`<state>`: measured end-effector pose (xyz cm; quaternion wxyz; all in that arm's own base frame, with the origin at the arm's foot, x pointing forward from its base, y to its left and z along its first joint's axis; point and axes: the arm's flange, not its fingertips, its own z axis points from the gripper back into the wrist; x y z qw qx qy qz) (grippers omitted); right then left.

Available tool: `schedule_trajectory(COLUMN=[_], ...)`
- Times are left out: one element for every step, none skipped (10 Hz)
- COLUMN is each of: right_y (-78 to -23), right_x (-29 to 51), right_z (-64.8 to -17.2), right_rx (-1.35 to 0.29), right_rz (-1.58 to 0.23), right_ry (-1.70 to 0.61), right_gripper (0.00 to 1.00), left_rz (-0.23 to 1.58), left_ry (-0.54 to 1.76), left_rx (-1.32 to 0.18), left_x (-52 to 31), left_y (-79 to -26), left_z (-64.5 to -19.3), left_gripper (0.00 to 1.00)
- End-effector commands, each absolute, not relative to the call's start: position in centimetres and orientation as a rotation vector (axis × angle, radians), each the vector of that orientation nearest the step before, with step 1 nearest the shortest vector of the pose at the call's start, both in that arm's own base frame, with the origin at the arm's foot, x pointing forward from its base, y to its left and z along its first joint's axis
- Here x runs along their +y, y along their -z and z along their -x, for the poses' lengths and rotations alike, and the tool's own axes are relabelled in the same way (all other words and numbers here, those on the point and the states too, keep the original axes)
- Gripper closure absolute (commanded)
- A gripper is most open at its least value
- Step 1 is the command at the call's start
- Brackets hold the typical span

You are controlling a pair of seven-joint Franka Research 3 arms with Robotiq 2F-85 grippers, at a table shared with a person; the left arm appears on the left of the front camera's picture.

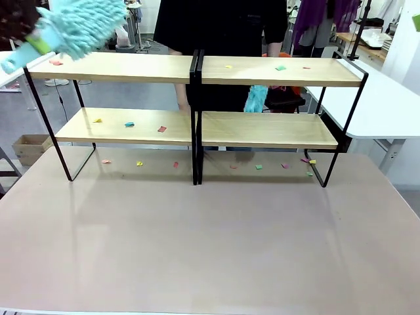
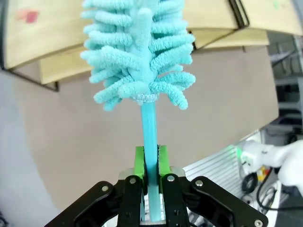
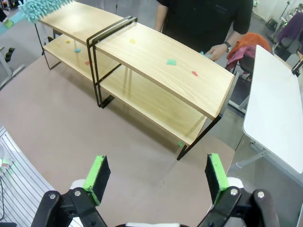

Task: Clean the shelves.
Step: Clean a randomly selected level of the Shelf with the Duster.

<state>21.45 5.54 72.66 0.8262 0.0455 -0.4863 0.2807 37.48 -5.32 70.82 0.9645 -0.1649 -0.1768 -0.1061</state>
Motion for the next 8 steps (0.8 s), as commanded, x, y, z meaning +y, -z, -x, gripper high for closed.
schedule_trajectory(right_y=[-72.6,-72.6,-72.6,-72.6,-72.6,-72.6,-72.6,-72.6], right_x=[5.4,5.4,5.4,5.4,5.4,5.4,5.4,5.4], right_z=[-21.5,-21.5,-21.5,-21.5,-21.5,-21.5,-21.5,-21.5], right_rx=[-1.032,-1.032,-1.032,-1.032,-1.032,-1.032,-1.032,-1.032], right_rz=[-0.109,-0.109,-0.109,-0.109,-0.109,-0.109,-0.109,-0.109], right_ry=[-0.601,-0.601,-0.601,-0.601,-0.601,-0.601,-0.601,-0.601], right_gripper=[0.0,0.0,0.0,0.0,0.0,0.0,0.0,0.0], left_rz=[0.329,0.326,0.328,0.324,0.322,0.359,0.394,0.432], left_ry=[0.295,0.321,0.357,0.382,0.386,0.413,0.428,0.563], left_rx=[-0.303,-0.285,-0.273,-0.262,-0.245,-0.219,-0.292,-0.315], left_x=[-6.7,-7.2,-7.6,-7.7,-7.7,-7.4,-6.3,-5.0], left_y=[-69.6,-69.0,-68.6,-68.3,-67.9,-68.0,-69.4,-71.6], left_z=[-39.1,-39.1,-39.1,-38.9,-38.9,-38.4,-36.1,-31.7], left_gripper=[0.88,0.88,0.88,0.88,0.88,0.88,0.88,0.88])
